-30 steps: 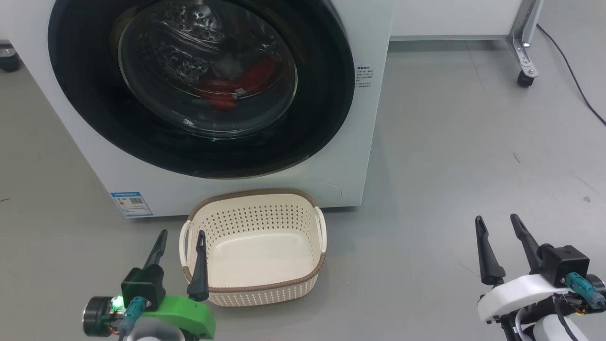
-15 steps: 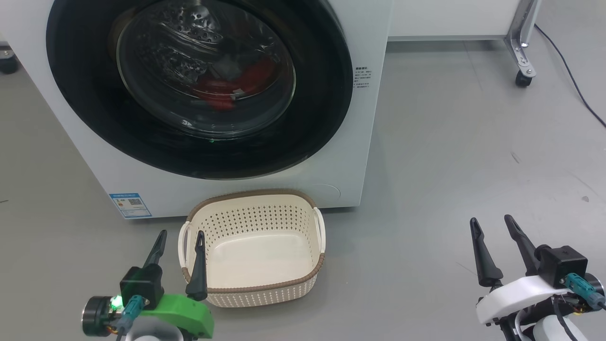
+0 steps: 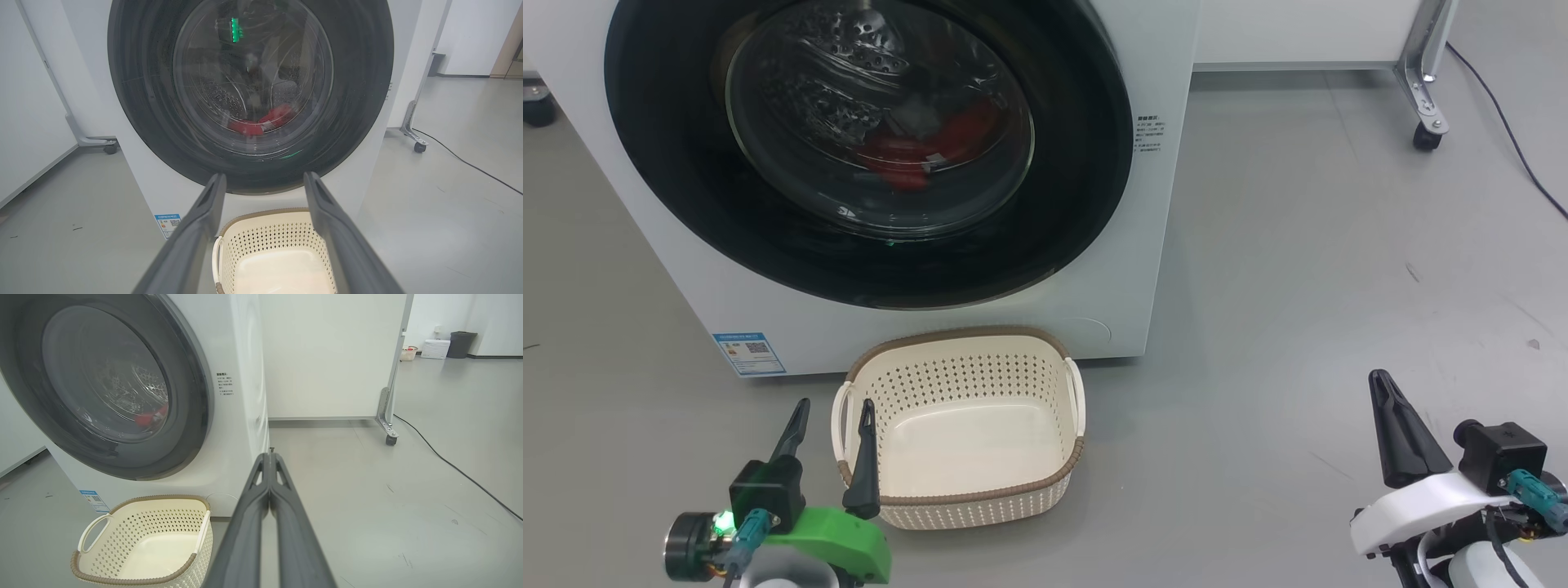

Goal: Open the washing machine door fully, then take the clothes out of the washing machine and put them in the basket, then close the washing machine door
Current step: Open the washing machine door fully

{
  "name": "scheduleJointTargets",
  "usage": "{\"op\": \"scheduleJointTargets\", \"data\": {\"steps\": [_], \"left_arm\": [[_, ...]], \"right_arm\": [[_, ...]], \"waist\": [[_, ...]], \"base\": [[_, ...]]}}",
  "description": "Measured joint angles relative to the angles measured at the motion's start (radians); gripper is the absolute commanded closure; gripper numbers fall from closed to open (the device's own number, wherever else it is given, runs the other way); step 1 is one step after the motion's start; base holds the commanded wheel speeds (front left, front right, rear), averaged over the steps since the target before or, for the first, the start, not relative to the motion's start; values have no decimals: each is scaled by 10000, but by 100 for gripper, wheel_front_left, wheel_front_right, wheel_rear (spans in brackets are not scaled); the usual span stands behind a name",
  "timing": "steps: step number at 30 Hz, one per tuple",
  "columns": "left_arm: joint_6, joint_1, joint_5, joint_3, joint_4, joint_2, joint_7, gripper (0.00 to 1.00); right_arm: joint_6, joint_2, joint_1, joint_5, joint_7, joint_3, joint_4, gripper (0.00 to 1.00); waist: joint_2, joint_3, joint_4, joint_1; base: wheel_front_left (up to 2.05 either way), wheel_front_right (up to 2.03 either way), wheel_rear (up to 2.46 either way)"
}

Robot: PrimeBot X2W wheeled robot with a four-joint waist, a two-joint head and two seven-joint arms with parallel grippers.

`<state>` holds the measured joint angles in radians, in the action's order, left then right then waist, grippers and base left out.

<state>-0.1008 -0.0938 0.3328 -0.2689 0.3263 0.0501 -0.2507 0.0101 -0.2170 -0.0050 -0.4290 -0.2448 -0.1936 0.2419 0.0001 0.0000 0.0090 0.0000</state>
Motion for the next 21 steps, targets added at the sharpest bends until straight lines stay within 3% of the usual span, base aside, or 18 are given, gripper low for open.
{"op": "scheduleJointTargets", "data": {"steps": [11,21], "left_arm": [[-13,-8,-2,6,46,-13,0,0],[-33,-158,-81,-61,-75,-29,0,0]], "right_arm": [[-355,134,1,-487,0,167,19,100],[-917,895,-34,-2844,163,1020,10,100]], "waist": [[0,36,77,0],[0,393,186,0]], "base": [[0,0,0],[0,0,0]]}}
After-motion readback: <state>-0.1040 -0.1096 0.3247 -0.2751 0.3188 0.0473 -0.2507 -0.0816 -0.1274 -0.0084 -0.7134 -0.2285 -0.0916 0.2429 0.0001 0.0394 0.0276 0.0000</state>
